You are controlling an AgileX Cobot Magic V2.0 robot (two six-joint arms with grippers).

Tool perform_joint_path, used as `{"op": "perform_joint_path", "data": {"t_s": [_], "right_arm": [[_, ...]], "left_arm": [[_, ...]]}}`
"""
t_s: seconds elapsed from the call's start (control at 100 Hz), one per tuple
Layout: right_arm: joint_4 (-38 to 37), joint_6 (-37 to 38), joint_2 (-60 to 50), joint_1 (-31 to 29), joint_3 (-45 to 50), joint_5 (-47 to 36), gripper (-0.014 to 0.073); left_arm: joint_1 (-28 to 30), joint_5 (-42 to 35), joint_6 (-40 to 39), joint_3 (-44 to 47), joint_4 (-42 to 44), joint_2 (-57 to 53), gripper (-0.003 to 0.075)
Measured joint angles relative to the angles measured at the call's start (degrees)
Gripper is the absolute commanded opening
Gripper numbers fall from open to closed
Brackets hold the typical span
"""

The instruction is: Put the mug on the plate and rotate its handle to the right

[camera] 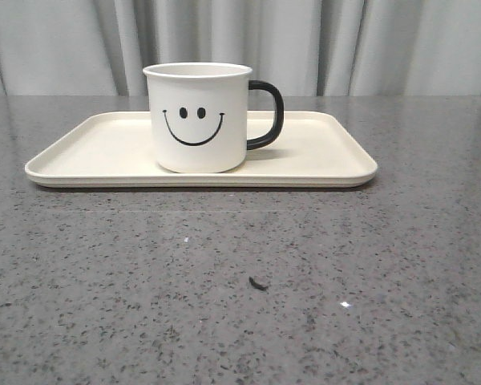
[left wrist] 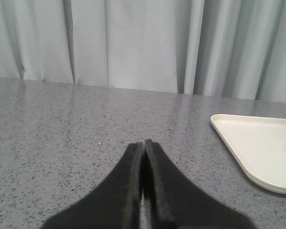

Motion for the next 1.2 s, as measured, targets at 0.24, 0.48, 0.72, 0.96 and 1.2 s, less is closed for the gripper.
{"op": "perform_joint_path", "data": {"t_s": [0.24,0.48,0.72,0.96,1.2], "right_arm": [[0.2,0.0,0.0,-0.1,1.6,-2.1,-0.0088],[0.2,0.0,0.0,-0.1,1.6,-2.4,-0.0088],[0.1,0.0,0.0,-0.1,1.6,-2.4,-0.0088],[-12.1,12.4,0.0,-0.1,1.6,-2.4,-0.0088],[-23.6,23.6,0.0,-0.1,1.6,-2.4,-0.0088]], "left_arm": [[0.0,0.0,0.0,0.0,0.0,0.0,-0.0019],[0.0,0.0,0.0,0.0,0.1,0.0,-0.0019],[0.0,0.0,0.0,0.0,0.1,0.0,-0.0019],[0.0,0.0,0.0,0.0,0.1,0.0,-0.0019],[0.0,0.0,0.0,0.0,0.1,0.0,-0.0019]]}}
